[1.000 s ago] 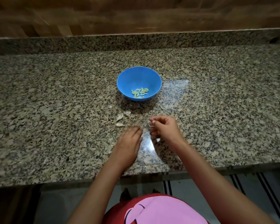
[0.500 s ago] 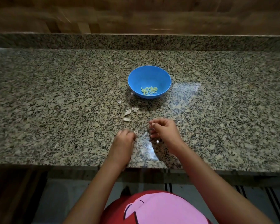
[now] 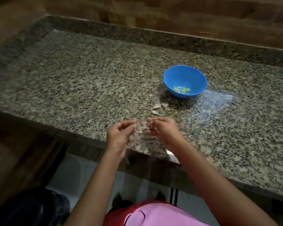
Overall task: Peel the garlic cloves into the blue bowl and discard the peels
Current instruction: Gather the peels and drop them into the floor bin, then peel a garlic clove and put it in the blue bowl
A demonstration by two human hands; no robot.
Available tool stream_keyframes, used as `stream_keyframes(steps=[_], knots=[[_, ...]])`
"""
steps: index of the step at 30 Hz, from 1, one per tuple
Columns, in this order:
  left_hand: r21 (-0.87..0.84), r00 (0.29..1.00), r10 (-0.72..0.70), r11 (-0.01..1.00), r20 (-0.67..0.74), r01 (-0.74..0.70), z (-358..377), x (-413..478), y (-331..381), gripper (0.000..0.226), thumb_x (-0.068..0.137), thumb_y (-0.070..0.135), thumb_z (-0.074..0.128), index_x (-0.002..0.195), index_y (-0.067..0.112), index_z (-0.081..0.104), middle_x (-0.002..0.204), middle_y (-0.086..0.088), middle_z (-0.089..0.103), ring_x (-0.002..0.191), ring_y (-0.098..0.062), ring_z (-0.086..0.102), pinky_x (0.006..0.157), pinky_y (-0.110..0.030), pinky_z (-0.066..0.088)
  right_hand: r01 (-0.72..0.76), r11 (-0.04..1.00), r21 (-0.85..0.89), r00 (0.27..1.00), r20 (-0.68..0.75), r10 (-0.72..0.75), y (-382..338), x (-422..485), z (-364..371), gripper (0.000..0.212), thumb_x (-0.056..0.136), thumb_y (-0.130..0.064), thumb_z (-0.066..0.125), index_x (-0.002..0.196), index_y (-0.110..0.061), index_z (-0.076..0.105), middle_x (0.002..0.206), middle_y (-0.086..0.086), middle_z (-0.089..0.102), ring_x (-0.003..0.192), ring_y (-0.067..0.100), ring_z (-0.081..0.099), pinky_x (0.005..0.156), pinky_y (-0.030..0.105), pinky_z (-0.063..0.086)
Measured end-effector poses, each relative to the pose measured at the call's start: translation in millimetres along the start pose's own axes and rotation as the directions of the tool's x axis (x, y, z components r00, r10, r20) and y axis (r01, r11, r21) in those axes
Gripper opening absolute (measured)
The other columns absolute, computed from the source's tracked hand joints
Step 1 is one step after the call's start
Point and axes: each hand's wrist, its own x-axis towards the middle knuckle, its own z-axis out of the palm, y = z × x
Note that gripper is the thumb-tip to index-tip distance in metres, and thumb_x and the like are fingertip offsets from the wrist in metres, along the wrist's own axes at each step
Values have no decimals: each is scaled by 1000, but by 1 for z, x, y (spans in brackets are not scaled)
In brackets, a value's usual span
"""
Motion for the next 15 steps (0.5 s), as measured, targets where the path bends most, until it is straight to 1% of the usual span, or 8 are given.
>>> stream_keyframes(steps=[2,3,6,10,15], knots=[[-217,998,-34,976,-54,22,-33,-8,9,21,83,-15,54,76,4,62,63,4,69,57,-2,62,57,-11,51,-25,999,-22,996,88,27,11,-5,35,21,90,10,43,80,1,59,71,11,57,56,15,56,52,20,53],[-295,996,-40,955,-84,14,-52,-13,12,21,83,-16,52,77,3,60,59,3,67,53,-1,61,56,-10,50,-41,999,-32,990,133,45,19,-9,54,21,91,9,43,80,1,59,72,11,57,54,13,57,52,20,52],[-435,982,-31,899,-184,-53,-122,-29,20,23,86,-16,47,76,1,58,55,2,65,49,-1,58,55,-9,49,-82,992,-92,961,257,103,49,-23,123,21,91,9,43,82,2,60,74,12,58,52,12,57,51,19,52],[-548,948,-52,825,-313,-136,-236,-56,22,21,88,-14,46,78,1,58,58,1,66,52,-3,61,56,-10,51,-88,975,-204,891,422,169,97,-56,221,22,87,12,44,80,2,62,72,11,57,59,14,55,58,21,52],[-589,868,-133,782,-478,-204,-368,-90,8,18,88,-10,50,80,1,61,66,-3,65,59,-5,61,58,-12,51,-116,920,-375,818,489,303,174,-90,337,15,90,7,48,85,4,62,73,12,59,63,17,58,57,21,54]])
